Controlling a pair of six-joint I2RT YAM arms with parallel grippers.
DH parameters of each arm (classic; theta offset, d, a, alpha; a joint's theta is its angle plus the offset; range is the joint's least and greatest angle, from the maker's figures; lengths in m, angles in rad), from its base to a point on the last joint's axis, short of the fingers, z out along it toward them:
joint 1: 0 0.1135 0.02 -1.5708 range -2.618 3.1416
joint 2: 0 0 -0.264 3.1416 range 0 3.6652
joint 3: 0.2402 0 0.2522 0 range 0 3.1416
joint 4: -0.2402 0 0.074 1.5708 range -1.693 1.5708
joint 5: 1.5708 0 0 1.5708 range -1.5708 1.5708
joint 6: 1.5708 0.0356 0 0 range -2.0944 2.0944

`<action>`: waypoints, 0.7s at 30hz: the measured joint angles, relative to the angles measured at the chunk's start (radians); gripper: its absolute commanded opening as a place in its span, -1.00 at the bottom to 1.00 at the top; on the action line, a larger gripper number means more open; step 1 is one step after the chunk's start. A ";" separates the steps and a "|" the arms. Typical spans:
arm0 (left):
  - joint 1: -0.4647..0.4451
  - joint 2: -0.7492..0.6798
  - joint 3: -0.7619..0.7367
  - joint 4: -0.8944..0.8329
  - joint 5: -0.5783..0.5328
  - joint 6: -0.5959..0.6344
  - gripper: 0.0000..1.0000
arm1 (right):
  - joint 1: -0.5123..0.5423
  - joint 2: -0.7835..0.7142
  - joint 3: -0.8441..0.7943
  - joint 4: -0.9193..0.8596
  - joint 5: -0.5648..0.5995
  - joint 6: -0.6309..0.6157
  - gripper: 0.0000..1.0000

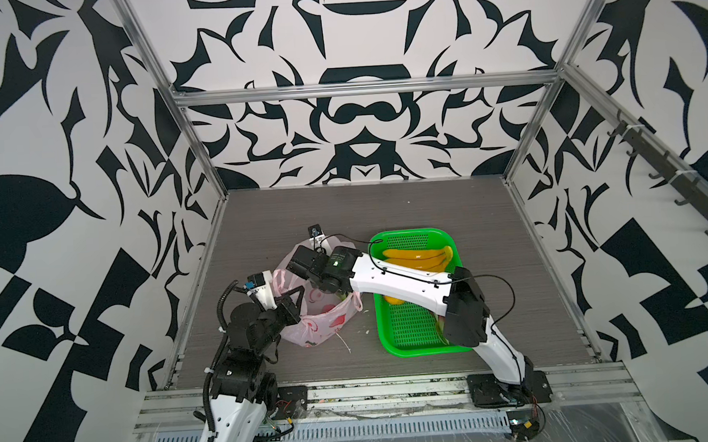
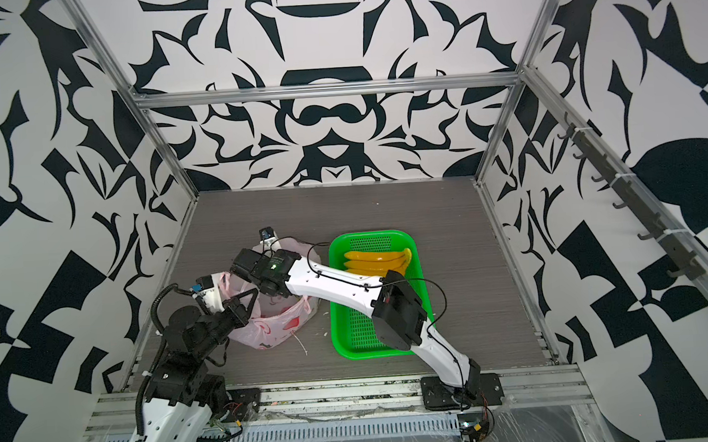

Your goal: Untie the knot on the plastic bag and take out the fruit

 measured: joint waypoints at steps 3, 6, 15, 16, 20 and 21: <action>0.000 0.001 0.000 0.000 0.000 0.004 -1.00 | -0.003 0.000 -0.014 0.009 -0.004 0.003 0.39; 0.000 0.009 0.000 0.000 0.000 0.010 -1.00 | -0.007 0.000 -0.036 0.025 -0.013 0.008 0.49; 0.000 0.098 0.000 0.032 0.004 0.021 -1.00 | -0.026 0.000 -0.091 0.072 -0.033 0.013 0.69; 0.000 0.111 0.000 0.037 0.006 0.023 -1.00 | -0.027 0.000 -0.098 0.079 -0.034 0.013 0.70; 0.000 0.159 0.001 0.052 0.018 0.037 -1.00 | -0.031 0.000 -0.119 0.097 -0.038 0.012 0.77; 0.000 0.171 0.002 0.055 0.020 0.041 -1.00 | -0.032 0.000 -0.122 0.101 -0.040 0.012 0.79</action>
